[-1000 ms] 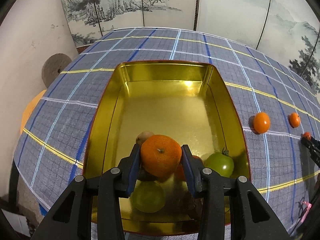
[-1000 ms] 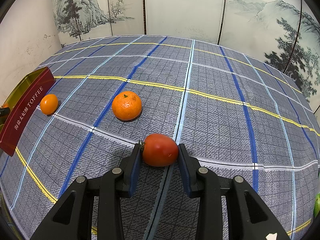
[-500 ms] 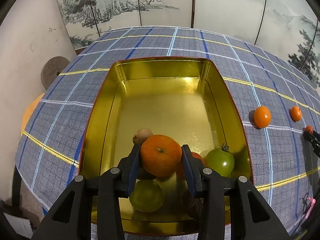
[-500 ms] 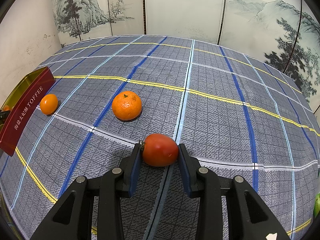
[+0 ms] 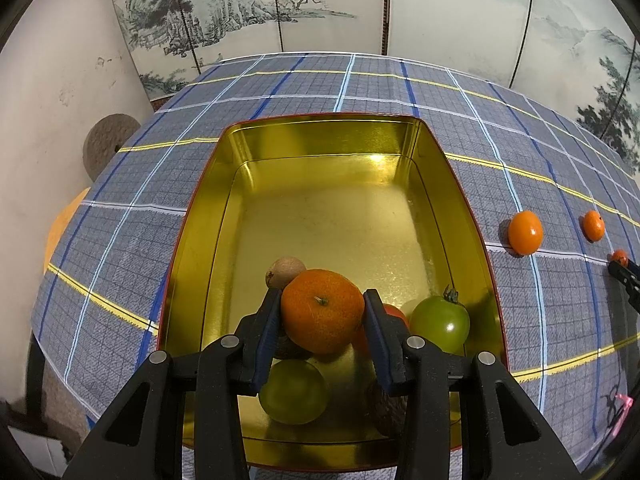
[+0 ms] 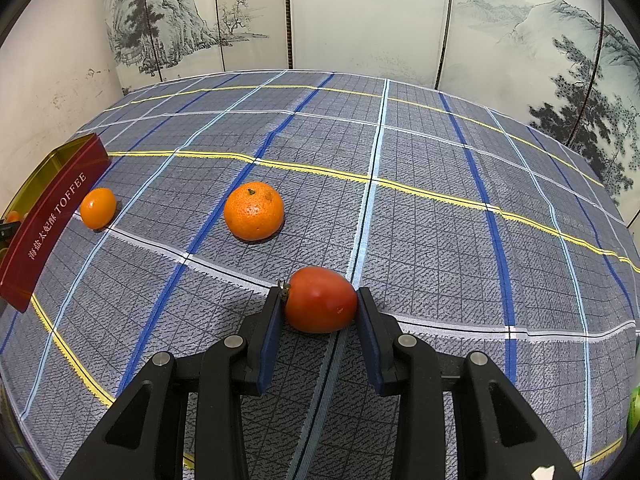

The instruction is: Organize fruits

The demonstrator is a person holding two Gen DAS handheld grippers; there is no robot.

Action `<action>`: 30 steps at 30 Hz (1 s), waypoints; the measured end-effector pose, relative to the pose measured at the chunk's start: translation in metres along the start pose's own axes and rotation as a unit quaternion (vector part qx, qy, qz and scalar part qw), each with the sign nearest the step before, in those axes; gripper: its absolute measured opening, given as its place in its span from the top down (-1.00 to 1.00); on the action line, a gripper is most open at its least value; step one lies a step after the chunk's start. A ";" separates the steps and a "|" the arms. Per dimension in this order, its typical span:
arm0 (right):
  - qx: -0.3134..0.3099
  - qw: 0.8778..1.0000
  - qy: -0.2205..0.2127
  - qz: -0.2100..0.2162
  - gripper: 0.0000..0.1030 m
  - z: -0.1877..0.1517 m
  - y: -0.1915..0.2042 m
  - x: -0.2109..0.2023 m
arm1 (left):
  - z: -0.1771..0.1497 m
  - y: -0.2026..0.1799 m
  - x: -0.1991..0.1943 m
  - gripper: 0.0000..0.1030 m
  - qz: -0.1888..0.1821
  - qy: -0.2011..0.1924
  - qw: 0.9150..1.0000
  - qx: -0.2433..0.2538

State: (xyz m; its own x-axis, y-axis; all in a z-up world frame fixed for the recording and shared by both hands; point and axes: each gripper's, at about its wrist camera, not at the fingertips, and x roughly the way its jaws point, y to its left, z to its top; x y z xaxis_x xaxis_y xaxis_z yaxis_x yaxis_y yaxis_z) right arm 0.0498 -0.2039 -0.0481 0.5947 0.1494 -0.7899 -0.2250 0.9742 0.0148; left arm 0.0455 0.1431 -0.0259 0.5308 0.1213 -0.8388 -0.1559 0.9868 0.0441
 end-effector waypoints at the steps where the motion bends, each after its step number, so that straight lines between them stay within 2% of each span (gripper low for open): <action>1: 0.000 1.000 0.000 0.000 0.35 0.000 0.000 0.000 | 0.000 0.000 0.000 0.18 0.000 0.000 1.000 0.001; 20: 0.000 1.000 0.000 -0.001 0.36 0.000 0.000 0.000 | 0.000 0.000 0.001 0.16 0.002 0.000 1.000 0.001; 24: 0.000 1.000 0.000 -0.001 0.37 0.000 0.000 0.000 | -0.002 0.000 -0.001 0.03 -0.002 -0.003 1.000 0.004; 30: 0.000 1.000 0.000 -0.001 0.38 0.000 0.000 0.000 | -0.002 -0.003 -0.003 0.00 -0.005 -0.005 1.000 0.008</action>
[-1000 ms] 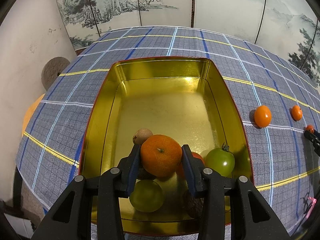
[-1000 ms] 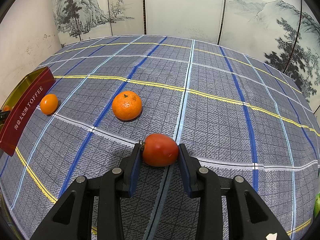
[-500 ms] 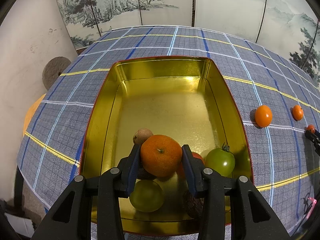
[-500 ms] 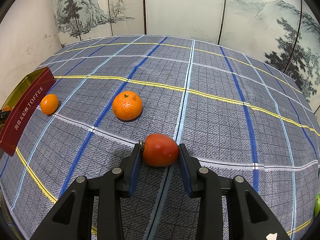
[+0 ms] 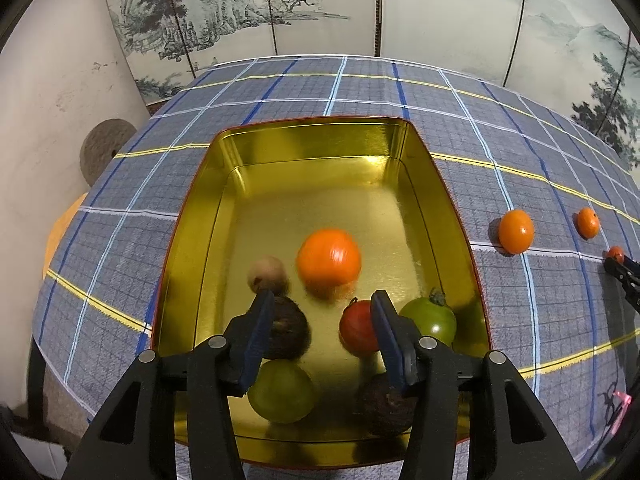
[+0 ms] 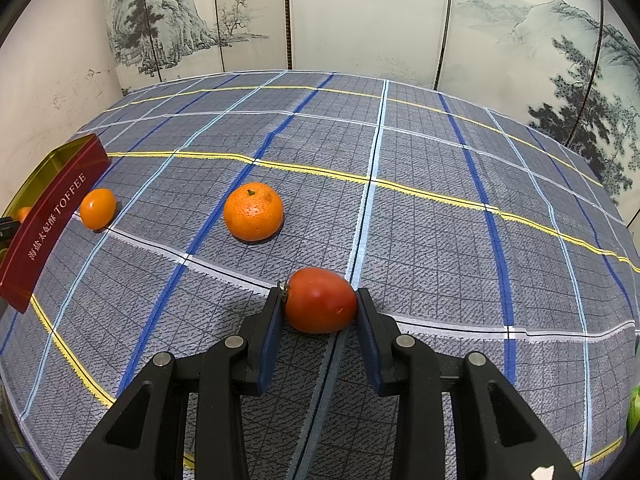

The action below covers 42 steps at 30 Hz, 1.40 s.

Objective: Organize fruits
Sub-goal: 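Open the left tool to release the tangerine in the tin, then lower the red tomato into the tin with the right tool and release it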

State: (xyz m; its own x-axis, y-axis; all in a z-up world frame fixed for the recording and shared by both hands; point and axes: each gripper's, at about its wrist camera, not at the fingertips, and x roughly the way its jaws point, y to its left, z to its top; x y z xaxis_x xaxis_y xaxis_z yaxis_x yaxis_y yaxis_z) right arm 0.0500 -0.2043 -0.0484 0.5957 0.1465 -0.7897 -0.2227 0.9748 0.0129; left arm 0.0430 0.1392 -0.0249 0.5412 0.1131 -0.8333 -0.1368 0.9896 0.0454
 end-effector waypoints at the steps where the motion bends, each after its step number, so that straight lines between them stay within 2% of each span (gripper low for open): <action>1: 0.000 1.000 0.000 0.000 0.38 0.000 0.000 0.000 | 0.000 0.000 0.000 -0.01 0.000 0.000 1.000 -0.001; 10: 0.001 1.000 -0.006 0.009 0.38 0.003 0.010 -0.007 | -0.002 -0.003 -0.006 -0.08 0.006 -0.010 1.000 -0.005; 23: -0.047 0.996 -0.032 0.075 0.38 0.025 0.077 -0.030 | -0.012 -0.001 -0.016 -0.17 0.005 -0.022 1.000 -0.018; 31: -0.089 0.987 -0.042 0.126 0.38 0.035 0.131 -0.040 | -0.016 0.010 -0.032 -0.21 0.005 -0.040 0.999 -0.034; 42: -0.155 0.967 -0.053 0.193 0.38 0.041 0.208 -0.051 | -0.022 0.047 -0.056 -0.23 0.021 -0.054 0.995 -0.085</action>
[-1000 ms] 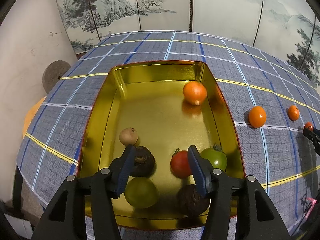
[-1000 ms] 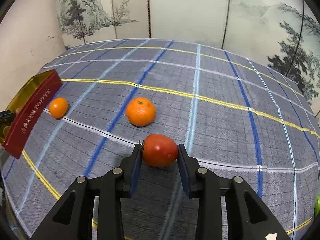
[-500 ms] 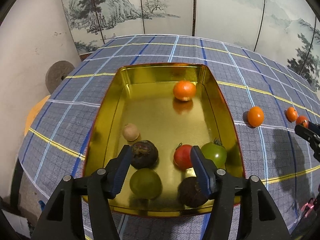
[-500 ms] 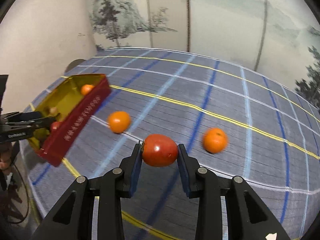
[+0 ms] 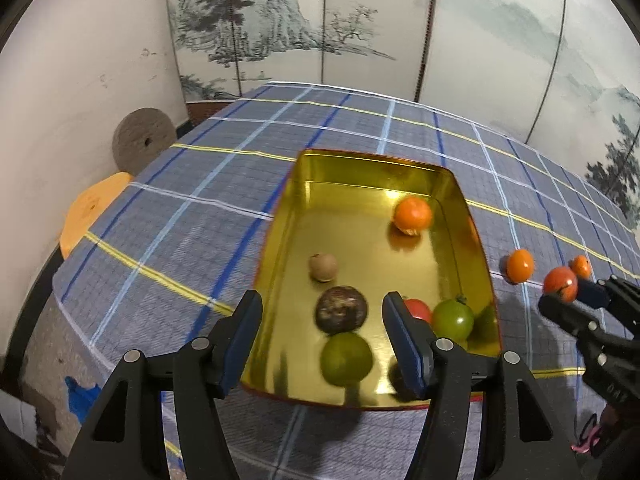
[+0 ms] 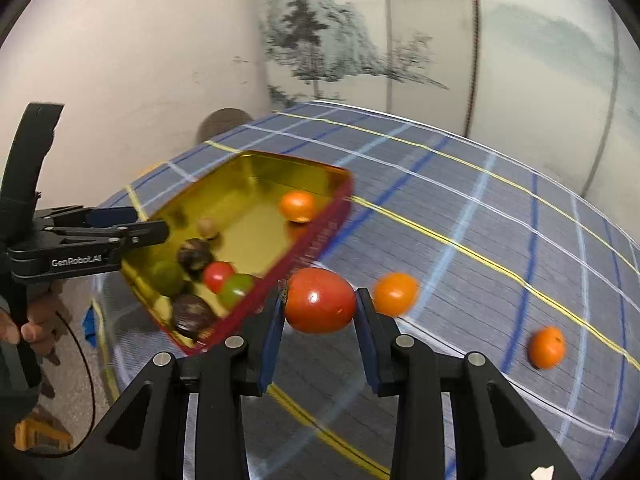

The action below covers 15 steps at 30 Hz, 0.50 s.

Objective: Organize fruits
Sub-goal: 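Lower the red tomato into the tin with the right tool and release it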

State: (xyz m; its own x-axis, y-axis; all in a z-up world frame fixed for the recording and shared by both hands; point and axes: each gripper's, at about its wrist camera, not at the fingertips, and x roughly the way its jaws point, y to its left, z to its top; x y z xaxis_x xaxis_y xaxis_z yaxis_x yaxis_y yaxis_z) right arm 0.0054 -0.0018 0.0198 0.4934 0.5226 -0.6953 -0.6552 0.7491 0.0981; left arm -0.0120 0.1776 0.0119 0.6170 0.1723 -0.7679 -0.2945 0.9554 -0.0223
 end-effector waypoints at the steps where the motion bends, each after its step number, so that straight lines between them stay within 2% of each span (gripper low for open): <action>1: -0.005 1.000 0.001 0.006 0.38 0.002 0.005 0.002 | 0.000 0.003 -0.002 -0.24 0.002 -0.001 1.000 -0.002; 10: -0.043 0.998 0.014 0.047 0.38 0.012 0.048 0.025 | -0.007 0.020 -0.006 -0.26 0.012 0.004 1.000 -0.021; 15: -0.052 0.997 0.024 0.059 0.38 0.012 0.058 0.037 | -0.010 0.026 -0.005 -0.29 0.018 0.010 0.999 -0.027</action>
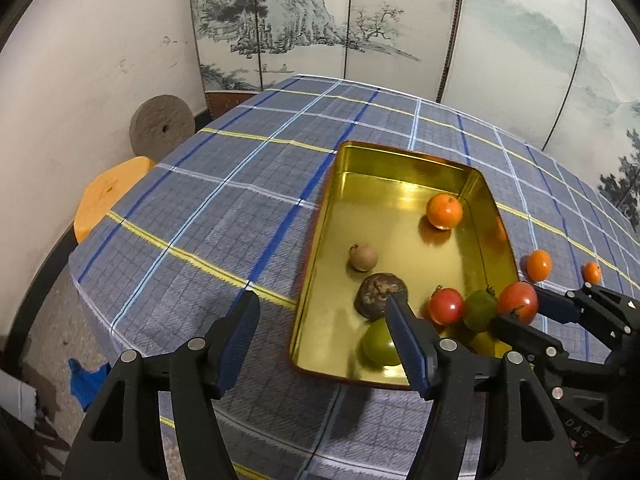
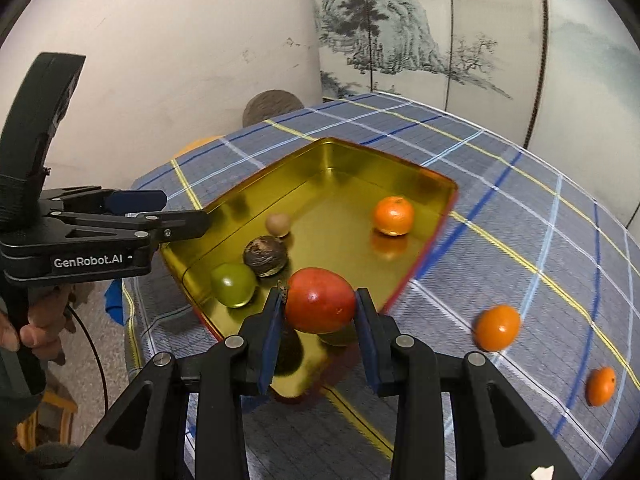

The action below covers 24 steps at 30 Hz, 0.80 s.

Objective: Organize fruits
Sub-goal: 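Lower the red tomato into the tin with the right tool and release it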

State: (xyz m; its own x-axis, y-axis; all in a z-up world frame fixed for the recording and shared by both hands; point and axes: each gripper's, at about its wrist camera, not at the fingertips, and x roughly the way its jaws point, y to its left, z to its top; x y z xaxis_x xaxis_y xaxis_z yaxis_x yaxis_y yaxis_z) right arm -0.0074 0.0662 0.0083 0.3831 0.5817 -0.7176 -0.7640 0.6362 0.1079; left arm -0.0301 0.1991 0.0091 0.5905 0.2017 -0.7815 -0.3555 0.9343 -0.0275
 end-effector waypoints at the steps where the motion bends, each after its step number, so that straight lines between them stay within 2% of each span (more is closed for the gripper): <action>1: -0.001 1.000 0.002 0.002 0.38 0.000 0.001 0.002 | 0.000 0.002 0.000 -0.29 0.001 0.001 1.000 -0.002; 24: -0.020 1.000 0.018 -0.004 0.37 0.003 0.016 0.028 | -0.004 0.015 0.004 -0.31 0.010 0.010 1.000 -0.007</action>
State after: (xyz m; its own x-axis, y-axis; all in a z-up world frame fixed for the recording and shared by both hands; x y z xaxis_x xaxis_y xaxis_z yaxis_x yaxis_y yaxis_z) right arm -0.0072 0.0938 -0.0082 0.3711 0.5582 -0.7421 -0.7814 0.6195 0.0752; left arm -0.0363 0.2128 0.0031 0.5687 0.2135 -0.7944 -0.3766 0.9261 -0.0207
